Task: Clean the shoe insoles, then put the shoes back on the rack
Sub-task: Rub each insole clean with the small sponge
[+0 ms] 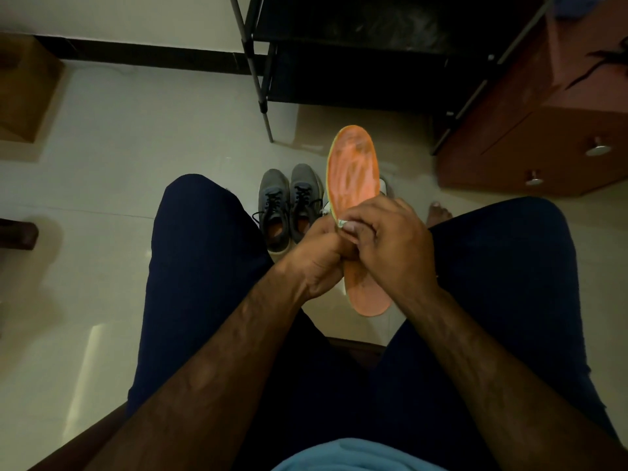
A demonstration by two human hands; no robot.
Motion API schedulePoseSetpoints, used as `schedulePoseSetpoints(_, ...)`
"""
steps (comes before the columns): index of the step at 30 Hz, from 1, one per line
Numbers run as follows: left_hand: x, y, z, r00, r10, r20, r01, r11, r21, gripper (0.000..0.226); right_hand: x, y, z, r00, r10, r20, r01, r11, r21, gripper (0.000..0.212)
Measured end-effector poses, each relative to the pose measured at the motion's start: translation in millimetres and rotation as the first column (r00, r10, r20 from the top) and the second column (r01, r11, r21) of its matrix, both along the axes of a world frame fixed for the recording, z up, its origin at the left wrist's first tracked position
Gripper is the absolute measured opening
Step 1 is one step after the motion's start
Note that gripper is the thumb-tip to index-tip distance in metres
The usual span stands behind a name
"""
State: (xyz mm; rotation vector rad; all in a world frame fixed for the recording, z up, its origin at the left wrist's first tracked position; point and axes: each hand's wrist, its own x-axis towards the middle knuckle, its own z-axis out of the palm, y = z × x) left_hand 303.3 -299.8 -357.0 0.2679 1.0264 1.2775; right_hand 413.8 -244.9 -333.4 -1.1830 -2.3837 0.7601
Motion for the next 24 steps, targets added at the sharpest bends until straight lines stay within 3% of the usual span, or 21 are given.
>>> schedulePoseSetpoints(3,3,3,0,0.999,-0.031,-0.016,0.031,1.0,-0.005,0.055,-5,16,-3,0.996,-0.085,-0.004,0.085,0.996,0.015,0.012)
schedulePoseSetpoints(8,-3,0,-3,1.0,-0.001,0.023,0.0,1.0,0.013,0.046,-4,-1,-2,0.999,0.043,0.009,-0.043,0.998,0.047,0.016)
schedulePoseSetpoints(12,1,3,-2,1.0,-0.015,0.004,0.015,1.0,0.013,0.047,-8,15,-5,0.998,-0.068,0.018,0.067,0.997,0.024,0.012)
schedulePoseSetpoints(16,-1,0,-2,1.0,0.008,0.031,-0.009,0.999,0.042,0.04,-7,2,0,0.998,0.068,-0.008,-0.068,0.997,0.042,0.017)
schedulePoseSetpoints(21,2,2,0,1.0,-0.015,0.013,0.015,0.999,0.04,0.052,-7,16,-3,0.998,-0.065,0.003,0.065,0.998,0.0,0.021)
schedulePoseSetpoints(24,-2,2,0,0.999,0.02,0.043,-0.023,0.998,0.05,0.05,-7,3,1,0.998,0.062,-0.003,-0.062,0.998,0.002,0.018)
